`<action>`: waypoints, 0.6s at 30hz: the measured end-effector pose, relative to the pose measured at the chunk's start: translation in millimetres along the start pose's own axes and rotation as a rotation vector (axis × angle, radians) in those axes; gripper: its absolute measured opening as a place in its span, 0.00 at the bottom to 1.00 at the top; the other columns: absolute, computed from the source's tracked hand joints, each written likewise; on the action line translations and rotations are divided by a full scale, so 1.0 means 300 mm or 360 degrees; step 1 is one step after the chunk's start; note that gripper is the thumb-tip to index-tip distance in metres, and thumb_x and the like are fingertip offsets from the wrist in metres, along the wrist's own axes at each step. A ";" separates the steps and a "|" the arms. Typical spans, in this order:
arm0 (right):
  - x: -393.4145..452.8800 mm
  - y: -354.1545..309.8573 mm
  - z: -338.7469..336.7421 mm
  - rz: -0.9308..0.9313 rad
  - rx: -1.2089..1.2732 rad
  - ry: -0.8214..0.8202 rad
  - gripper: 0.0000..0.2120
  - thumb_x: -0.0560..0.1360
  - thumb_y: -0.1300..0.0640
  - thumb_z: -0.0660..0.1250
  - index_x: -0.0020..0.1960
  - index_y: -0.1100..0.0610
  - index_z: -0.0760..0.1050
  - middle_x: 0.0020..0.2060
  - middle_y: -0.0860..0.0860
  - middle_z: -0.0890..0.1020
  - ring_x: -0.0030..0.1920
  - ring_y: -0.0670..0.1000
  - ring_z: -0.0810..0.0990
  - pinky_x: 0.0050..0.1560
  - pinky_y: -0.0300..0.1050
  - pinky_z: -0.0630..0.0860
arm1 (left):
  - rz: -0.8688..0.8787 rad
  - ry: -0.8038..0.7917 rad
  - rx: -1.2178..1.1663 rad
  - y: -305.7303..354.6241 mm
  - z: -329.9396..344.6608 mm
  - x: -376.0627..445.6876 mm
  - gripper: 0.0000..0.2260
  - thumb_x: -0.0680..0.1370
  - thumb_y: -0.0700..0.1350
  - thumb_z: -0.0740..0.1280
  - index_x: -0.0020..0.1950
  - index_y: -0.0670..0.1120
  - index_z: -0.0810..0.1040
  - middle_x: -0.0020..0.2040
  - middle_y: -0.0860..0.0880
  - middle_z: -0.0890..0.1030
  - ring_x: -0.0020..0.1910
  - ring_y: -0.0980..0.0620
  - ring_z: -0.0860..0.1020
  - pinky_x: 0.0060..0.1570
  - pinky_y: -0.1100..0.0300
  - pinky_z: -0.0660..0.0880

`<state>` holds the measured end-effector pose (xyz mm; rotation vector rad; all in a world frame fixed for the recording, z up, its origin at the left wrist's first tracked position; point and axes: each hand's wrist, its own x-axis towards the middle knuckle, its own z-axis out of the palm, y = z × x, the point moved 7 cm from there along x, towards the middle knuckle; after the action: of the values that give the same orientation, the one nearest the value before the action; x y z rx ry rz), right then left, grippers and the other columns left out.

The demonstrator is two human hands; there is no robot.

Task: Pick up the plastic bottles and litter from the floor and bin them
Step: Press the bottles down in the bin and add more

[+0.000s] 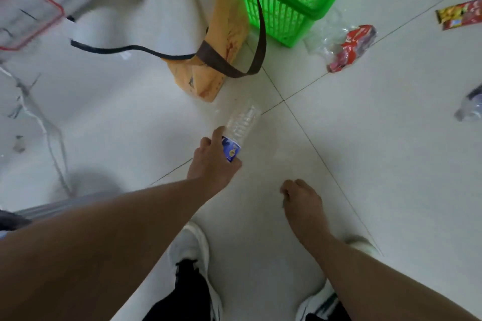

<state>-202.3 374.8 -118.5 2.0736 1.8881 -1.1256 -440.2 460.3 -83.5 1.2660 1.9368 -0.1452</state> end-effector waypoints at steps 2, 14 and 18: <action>-0.109 -0.030 -0.120 0.0035 0.0049 0.0057 0.10 0.72 0.69 0.71 0.50 0.58 0.81 0.44 0.56 0.80 0.42 0.61 0.80 0.41 0.53 0.78 | -0.0139 0.0004 -0.0075 -0.016 -0.048 -0.144 0.38 0.73 0.55 0.71 0.78 0.62 0.55 0.63 0.46 0.72 0.61 0.41 0.74 0.61 0.43 0.77; -0.750 -0.365 -0.998 -0.0384 -0.0133 0.0001 0.07 0.74 0.62 0.70 0.49 0.51 0.79 0.44 0.49 0.79 0.46 0.55 0.78 0.43 0.51 0.75 | -0.0441 0.0134 -0.0711 0.147 -0.535 -1.115 0.28 0.66 0.56 0.75 0.63 0.59 0.69 0.48 0.55 0.82 0.41 0.55 0.83 0.45 0.53 0.82; -0.923 -0.461 -1.236 -0.0372 0.0038 0.0116 0.07 0.72 0.65 0.71 0.46 0.54 0.80 0.42 0.50 0.80 0.43 0.56 0.80 0.44 0.53 0.78 | -0.0411 0.0118 -0.0654 0.194 -0.706 -1.370 0.24 0.68 0.57 0.74 0.60 0.58 0.70 0.47 0.57 0.81 0.44 0.54 0.82 0.50 0.52 0.81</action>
<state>-150.3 382.6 361.7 1.9706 2.2093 -1.1374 -436.9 296.4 352.6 0.7610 2.0554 0.1659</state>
